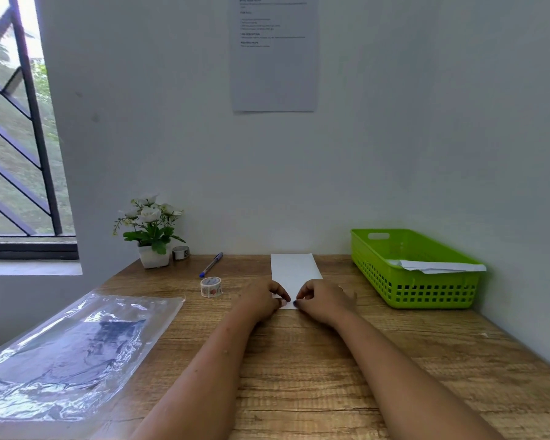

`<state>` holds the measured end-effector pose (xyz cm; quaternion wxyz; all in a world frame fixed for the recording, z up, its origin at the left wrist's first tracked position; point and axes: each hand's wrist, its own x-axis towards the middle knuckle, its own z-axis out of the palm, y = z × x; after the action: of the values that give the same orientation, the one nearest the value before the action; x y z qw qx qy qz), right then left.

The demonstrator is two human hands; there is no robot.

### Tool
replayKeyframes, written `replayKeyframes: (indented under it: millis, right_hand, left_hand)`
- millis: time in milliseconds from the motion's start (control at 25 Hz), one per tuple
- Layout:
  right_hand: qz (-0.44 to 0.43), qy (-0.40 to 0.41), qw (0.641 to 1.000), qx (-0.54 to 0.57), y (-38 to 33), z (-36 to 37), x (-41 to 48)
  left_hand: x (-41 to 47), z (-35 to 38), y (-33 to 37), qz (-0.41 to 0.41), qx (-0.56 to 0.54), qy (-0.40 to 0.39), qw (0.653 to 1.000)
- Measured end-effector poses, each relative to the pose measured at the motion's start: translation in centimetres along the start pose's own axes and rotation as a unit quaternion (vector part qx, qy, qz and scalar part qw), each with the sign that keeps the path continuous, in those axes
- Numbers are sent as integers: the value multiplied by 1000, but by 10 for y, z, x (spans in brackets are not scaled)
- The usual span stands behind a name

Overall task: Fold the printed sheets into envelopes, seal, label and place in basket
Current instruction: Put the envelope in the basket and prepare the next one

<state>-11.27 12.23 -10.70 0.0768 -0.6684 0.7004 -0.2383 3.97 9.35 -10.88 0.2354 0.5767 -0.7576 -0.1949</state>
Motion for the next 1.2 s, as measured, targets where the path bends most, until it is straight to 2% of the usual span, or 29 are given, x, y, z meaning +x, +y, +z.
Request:
replayKeyframes:
  millis: [240,400,560,720,760,840,880,960,1080,1200]
  right_hand:
    - [43,-36,998,18,4,-3,4]
    - [58,-60,991,105,14,-3,9]
    - [114,-52,975,185,26,-10,9]
    - [156,-13,957,243,38,-14,12]
    - [151,-1,964,217,40,-16,11]
    - [127,24,990,59,41,-20,8]
    - [110,38,993,-35,41,-22,5]
    - [77,52,988,-126,40,-24,3]
    - [66,47,987,-136,27,-21,2]
    - [72,34,995,-56,12,-18,4]
  left_hand:
    - [-1,-3,0,8,2,-22,1000]
    - [0,-4,3,7,48,-25,999]
    - [-2,-4,6,-14,98,-24,995]
    - [-3,-4,2,-13,91,-35,995]
    - [-3,-4,2,-9,91,-38,995]
    - [-2,-4,1,-2,92,-44,995]
    - [-2,-5,0,-2,93,-46,995]
    - [-2,-7,0,-1,93,-50,994]
    - [-3,-8,4,-1,117,-53,992]
    - [-7,-3,8,21,127,-51,990]
